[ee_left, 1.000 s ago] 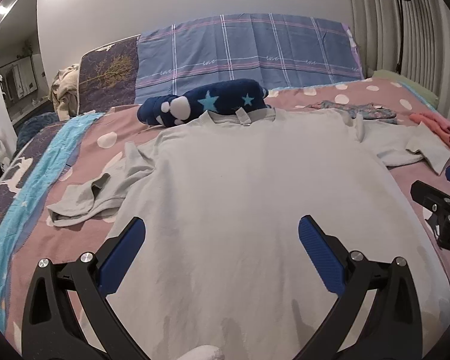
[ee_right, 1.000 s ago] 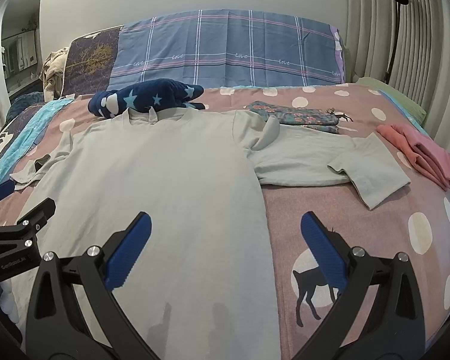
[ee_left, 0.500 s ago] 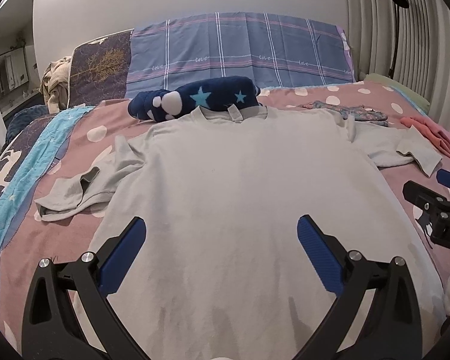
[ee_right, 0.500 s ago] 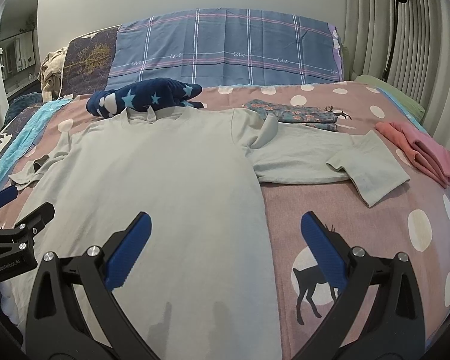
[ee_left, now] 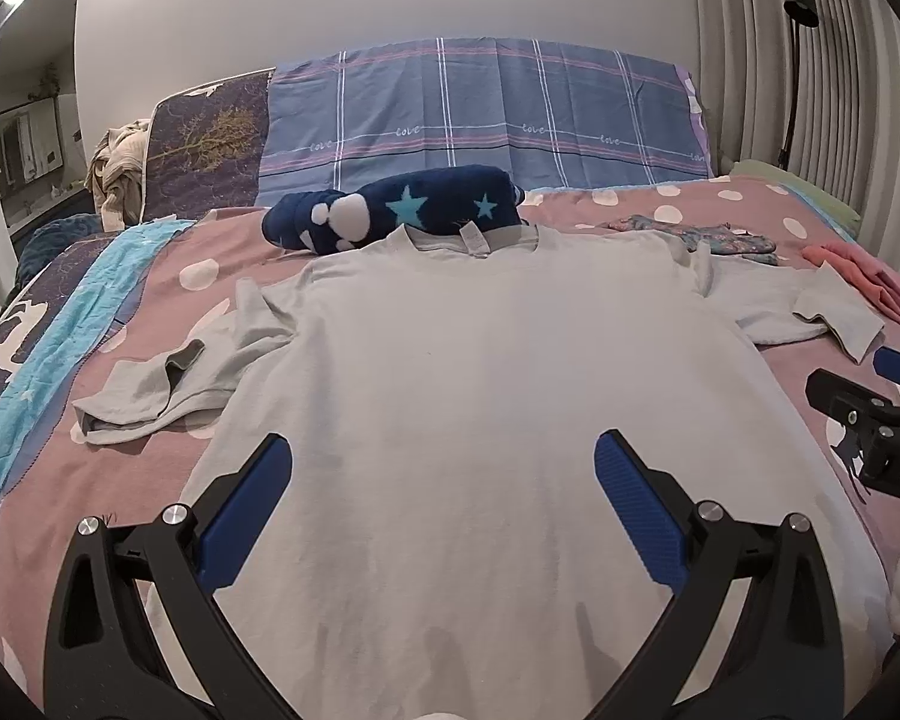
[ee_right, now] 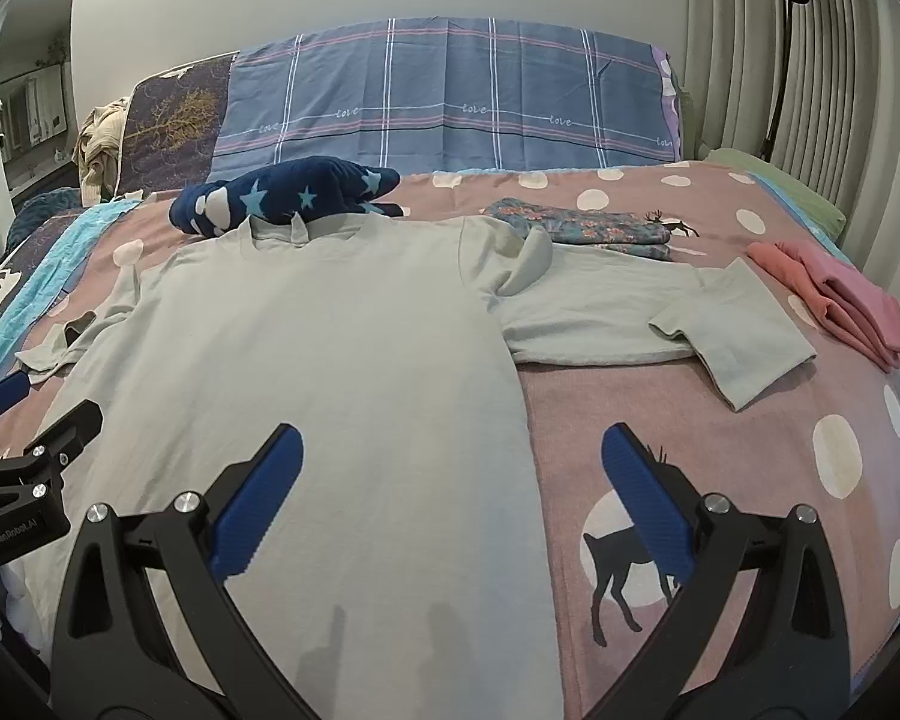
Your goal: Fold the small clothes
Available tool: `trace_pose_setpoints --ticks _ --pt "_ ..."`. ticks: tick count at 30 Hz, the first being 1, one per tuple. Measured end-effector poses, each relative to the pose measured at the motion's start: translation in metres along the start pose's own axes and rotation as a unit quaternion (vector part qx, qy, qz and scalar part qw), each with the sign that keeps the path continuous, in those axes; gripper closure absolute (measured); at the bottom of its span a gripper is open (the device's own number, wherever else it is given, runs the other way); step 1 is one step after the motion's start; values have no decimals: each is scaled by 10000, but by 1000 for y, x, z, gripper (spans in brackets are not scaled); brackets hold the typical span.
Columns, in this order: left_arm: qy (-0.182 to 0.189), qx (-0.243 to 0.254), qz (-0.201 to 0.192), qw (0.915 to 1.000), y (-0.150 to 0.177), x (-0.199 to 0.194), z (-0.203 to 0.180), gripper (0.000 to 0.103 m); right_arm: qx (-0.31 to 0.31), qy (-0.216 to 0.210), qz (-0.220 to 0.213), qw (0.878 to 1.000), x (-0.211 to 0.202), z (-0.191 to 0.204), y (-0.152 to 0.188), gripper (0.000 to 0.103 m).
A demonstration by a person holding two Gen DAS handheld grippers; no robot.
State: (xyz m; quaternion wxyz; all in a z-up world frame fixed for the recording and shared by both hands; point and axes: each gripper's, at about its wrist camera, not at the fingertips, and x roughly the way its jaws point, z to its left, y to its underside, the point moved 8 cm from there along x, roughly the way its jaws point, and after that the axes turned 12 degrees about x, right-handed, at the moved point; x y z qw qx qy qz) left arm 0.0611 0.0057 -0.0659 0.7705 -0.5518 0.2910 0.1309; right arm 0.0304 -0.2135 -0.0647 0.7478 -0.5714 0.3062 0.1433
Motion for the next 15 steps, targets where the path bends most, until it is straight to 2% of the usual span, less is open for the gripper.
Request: trace_pose_setpoints --ticks 4,15 --pt "-155 -69 -139 9998 -1 -1 5 2 -2 6 2 10000 0 0 0 2" --pt "-70 151 56 9998 6 5 0 2 -1 15 0 10000 0 -1 0 2"
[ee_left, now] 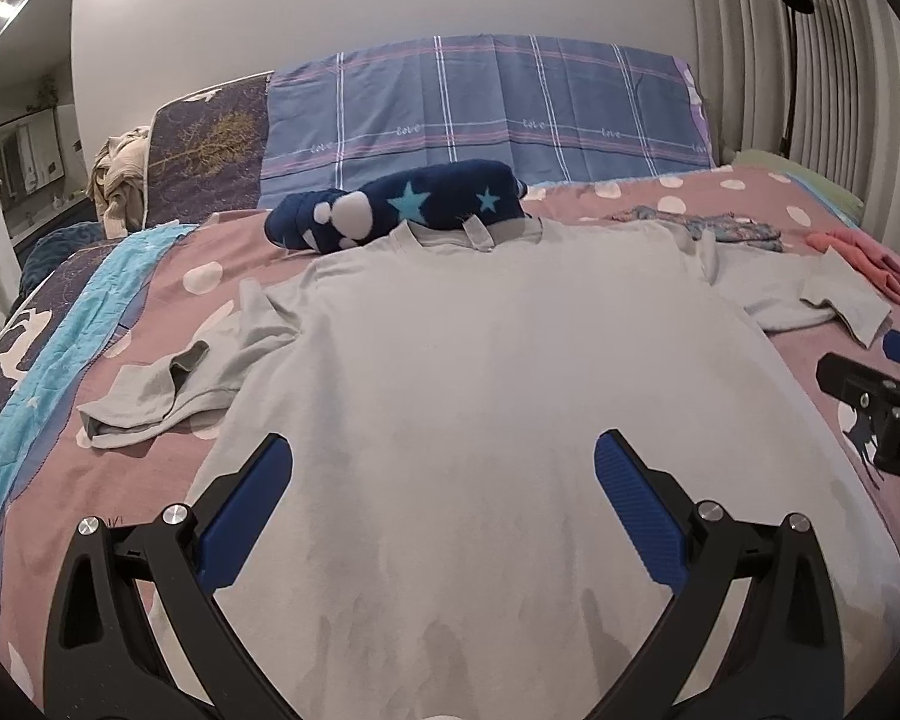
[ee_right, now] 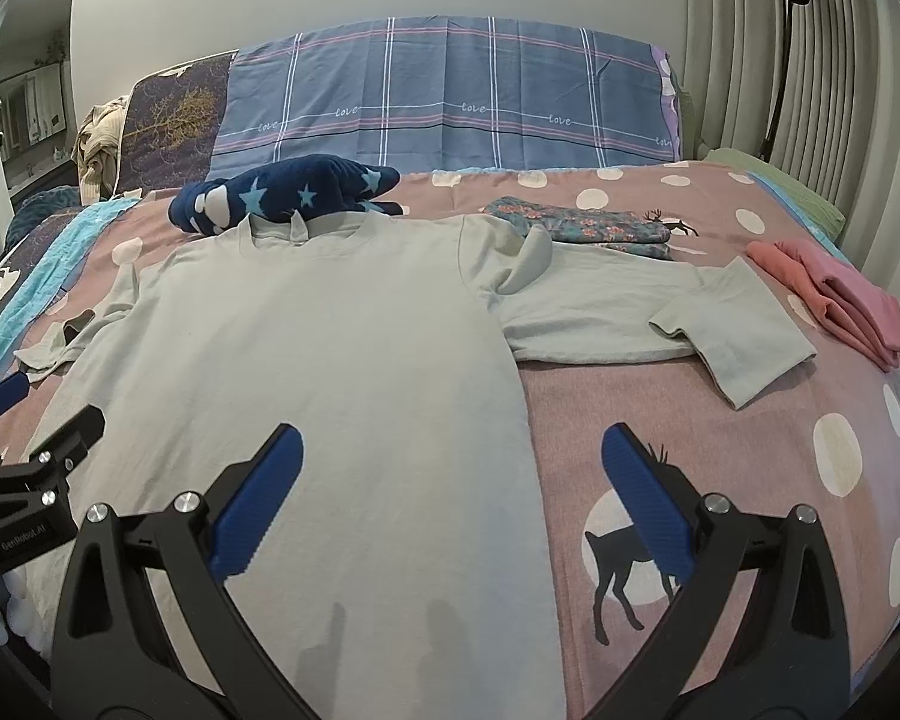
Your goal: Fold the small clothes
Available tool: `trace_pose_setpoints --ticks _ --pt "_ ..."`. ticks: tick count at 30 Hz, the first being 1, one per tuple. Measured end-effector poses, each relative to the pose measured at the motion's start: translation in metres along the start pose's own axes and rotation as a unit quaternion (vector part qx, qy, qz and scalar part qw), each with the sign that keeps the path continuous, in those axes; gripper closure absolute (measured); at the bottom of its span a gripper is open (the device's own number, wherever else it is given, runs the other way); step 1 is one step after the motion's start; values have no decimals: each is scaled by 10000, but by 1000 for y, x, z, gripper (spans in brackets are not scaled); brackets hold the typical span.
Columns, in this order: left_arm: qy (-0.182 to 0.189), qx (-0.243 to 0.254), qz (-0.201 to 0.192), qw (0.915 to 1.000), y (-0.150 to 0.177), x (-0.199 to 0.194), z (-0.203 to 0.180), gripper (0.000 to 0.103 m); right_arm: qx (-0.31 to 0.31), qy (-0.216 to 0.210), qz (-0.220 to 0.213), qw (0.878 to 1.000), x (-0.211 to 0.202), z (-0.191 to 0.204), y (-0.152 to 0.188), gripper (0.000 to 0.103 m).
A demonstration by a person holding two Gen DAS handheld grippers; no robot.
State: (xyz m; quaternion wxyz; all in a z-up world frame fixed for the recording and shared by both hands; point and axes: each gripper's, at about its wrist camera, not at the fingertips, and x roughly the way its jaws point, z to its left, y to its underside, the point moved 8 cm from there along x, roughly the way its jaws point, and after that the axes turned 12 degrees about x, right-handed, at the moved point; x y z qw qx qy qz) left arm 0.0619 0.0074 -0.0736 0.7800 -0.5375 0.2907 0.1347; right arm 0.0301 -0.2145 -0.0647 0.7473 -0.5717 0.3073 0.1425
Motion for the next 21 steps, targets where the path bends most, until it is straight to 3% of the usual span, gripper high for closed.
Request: trace_pose_setpoints --ticks 4,21 --pt "36 77 24 10000 1 0 -2 7 10 31 0 10000 1 -1 1 2" --pt "76 164 43 9998 3 0 -7 7 2 55 -7 10000 1 -1 2 2"
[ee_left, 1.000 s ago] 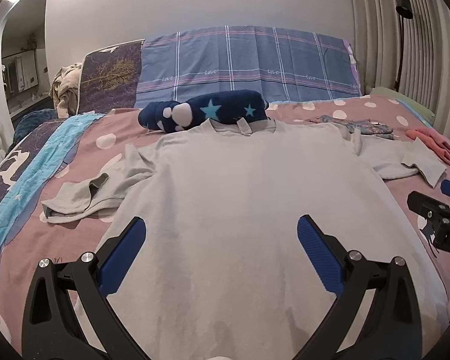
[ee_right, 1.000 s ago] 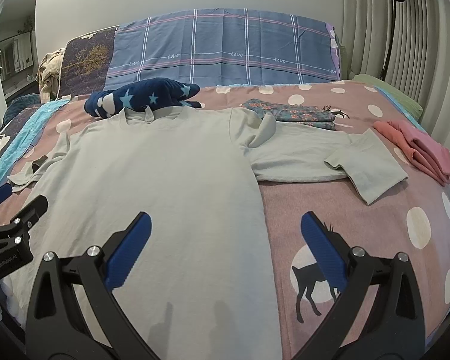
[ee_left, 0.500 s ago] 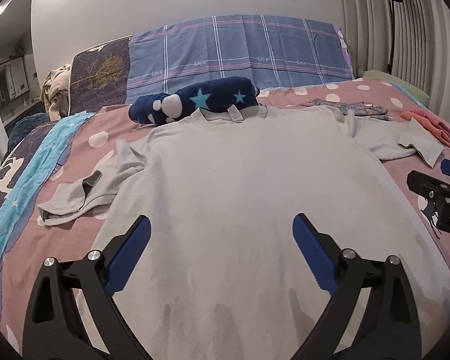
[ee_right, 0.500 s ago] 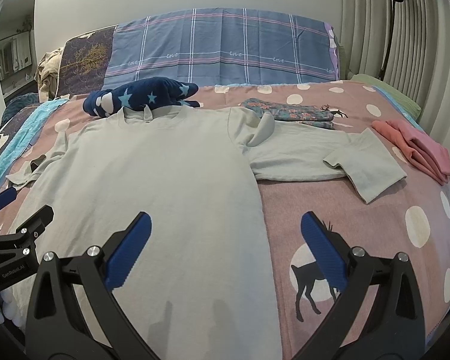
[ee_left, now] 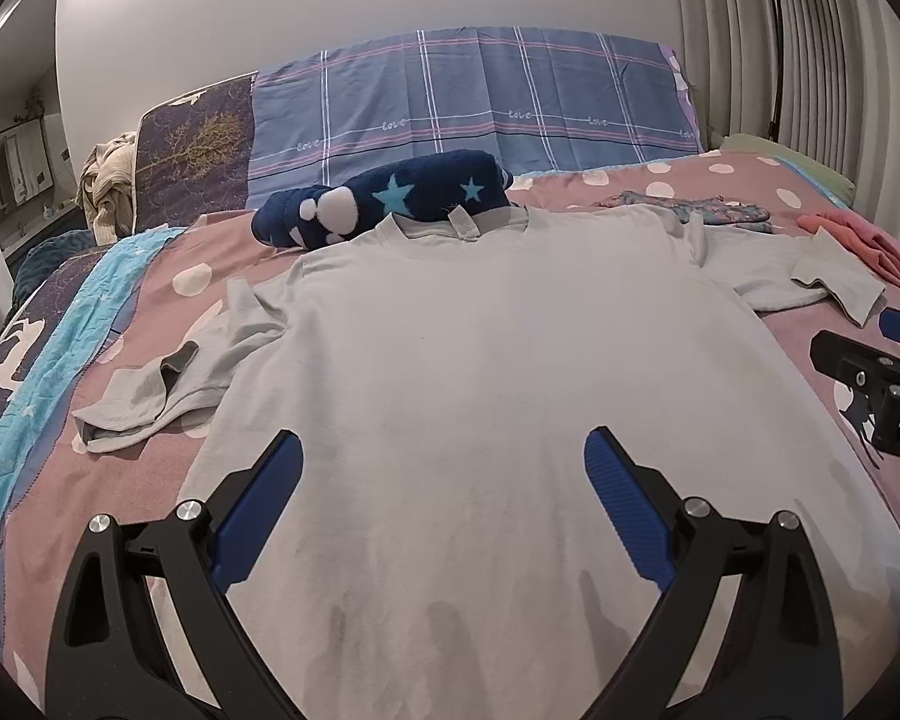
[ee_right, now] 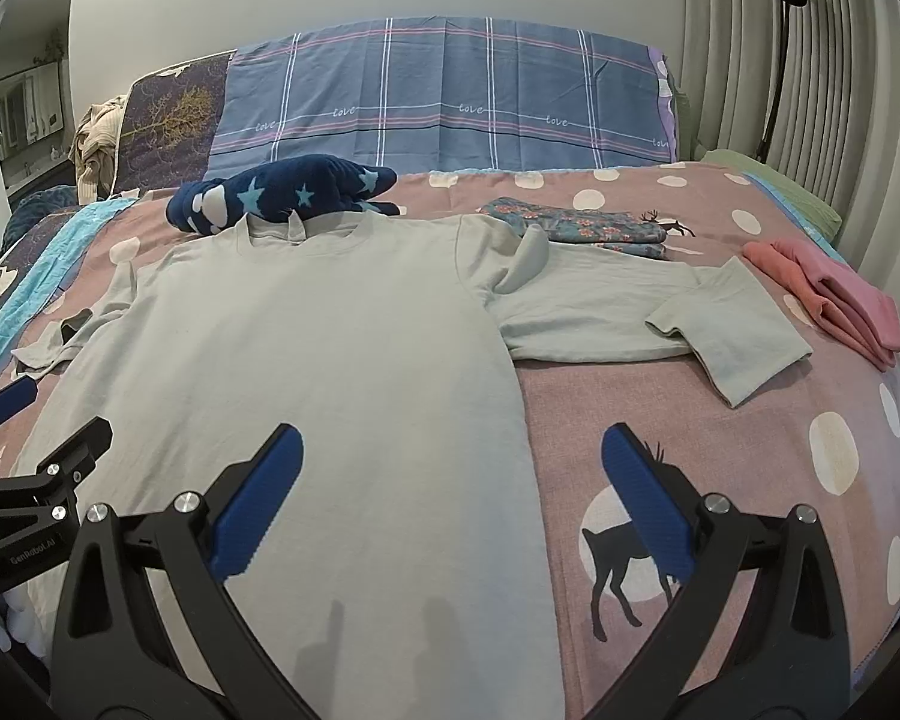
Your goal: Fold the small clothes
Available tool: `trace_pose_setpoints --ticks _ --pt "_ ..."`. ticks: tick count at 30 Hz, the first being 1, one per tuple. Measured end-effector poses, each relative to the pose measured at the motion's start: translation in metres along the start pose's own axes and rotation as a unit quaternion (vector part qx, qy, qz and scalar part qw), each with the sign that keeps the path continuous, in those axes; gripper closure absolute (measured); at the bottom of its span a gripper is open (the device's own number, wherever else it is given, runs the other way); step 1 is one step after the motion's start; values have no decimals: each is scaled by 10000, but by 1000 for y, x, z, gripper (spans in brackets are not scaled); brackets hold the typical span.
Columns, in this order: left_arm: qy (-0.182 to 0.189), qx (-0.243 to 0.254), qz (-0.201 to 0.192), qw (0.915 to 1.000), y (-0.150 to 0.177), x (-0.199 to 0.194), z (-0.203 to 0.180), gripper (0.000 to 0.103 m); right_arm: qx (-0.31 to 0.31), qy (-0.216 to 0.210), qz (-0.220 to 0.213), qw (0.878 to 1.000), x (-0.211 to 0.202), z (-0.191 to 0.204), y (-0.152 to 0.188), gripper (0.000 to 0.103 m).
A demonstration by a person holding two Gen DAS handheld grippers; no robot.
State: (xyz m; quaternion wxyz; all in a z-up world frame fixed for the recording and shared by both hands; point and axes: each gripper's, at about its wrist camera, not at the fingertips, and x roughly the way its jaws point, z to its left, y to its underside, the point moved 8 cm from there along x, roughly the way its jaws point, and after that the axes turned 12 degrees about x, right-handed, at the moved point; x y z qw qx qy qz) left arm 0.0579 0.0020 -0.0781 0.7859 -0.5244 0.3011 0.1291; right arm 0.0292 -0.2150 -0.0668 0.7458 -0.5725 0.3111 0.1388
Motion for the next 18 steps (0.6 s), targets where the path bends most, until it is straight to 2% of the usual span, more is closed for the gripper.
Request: trace_pose_setpoints --ticks 18 --pt "71 -53 33 10000 3 3 -1 7 -3 46 15 10000 0 -2 -1 2"
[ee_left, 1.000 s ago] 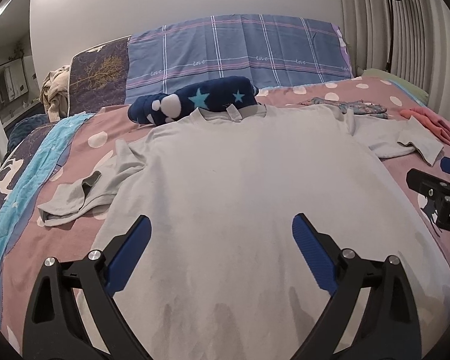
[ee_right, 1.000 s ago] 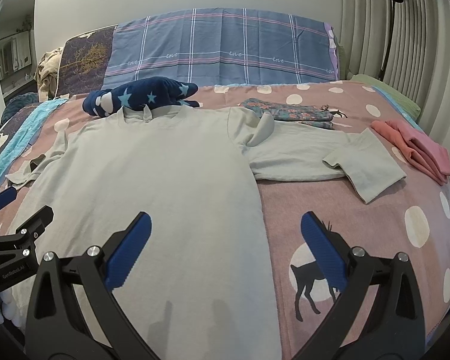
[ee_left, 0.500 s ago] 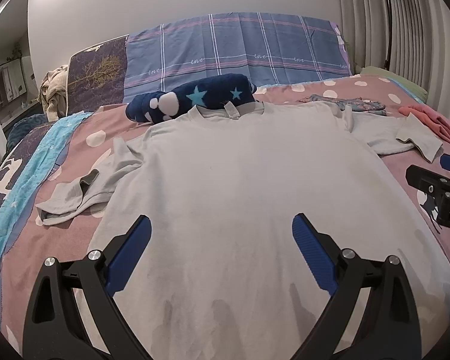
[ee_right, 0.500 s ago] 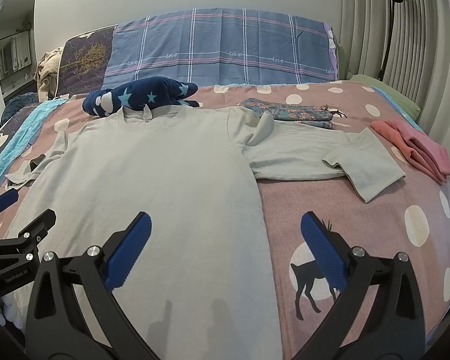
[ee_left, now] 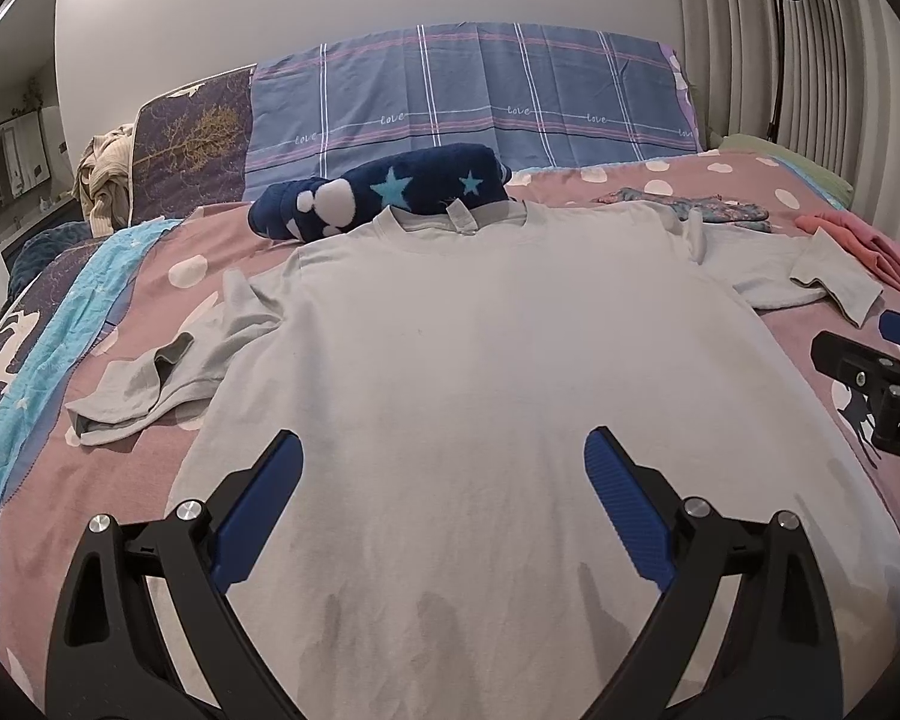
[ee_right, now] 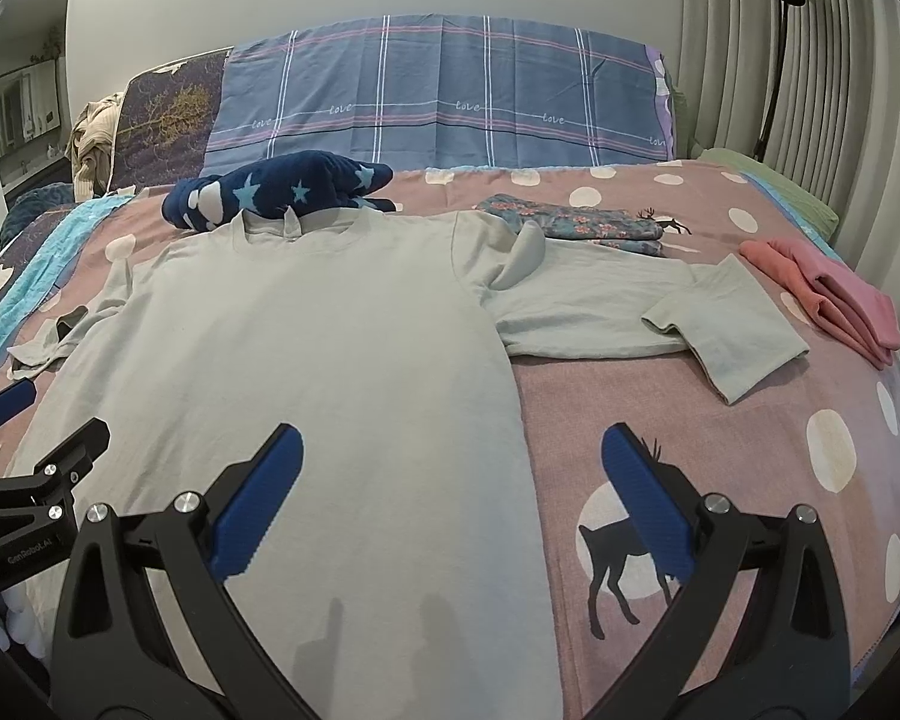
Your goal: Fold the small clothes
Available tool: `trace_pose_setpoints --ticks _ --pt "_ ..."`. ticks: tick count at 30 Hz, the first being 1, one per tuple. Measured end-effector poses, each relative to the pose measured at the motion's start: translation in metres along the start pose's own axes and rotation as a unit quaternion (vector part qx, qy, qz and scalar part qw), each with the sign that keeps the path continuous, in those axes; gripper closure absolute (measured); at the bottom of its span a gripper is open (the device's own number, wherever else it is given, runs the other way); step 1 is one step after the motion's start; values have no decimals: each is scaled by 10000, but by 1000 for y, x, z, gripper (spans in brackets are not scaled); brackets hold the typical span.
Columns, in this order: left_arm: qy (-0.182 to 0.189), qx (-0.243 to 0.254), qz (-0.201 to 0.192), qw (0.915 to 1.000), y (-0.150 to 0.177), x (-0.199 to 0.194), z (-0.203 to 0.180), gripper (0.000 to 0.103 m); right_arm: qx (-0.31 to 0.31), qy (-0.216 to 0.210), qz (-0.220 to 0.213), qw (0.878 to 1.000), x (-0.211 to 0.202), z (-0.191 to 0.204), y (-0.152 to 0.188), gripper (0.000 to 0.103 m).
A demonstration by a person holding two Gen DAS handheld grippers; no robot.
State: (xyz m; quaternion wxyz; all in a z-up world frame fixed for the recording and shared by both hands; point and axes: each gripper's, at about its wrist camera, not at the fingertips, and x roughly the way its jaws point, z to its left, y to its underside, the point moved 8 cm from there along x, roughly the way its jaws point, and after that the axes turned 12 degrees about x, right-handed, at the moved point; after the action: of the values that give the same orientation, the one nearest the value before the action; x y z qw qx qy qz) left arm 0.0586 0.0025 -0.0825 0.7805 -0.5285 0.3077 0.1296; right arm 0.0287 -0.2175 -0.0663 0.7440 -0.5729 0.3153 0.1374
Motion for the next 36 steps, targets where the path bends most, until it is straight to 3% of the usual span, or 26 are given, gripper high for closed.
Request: trace_pose_setpoints --ticks 36 --pt "-20 -81 28 10000 4 3 7 7 -125 91 -156 9998 -2 5 -2 2"
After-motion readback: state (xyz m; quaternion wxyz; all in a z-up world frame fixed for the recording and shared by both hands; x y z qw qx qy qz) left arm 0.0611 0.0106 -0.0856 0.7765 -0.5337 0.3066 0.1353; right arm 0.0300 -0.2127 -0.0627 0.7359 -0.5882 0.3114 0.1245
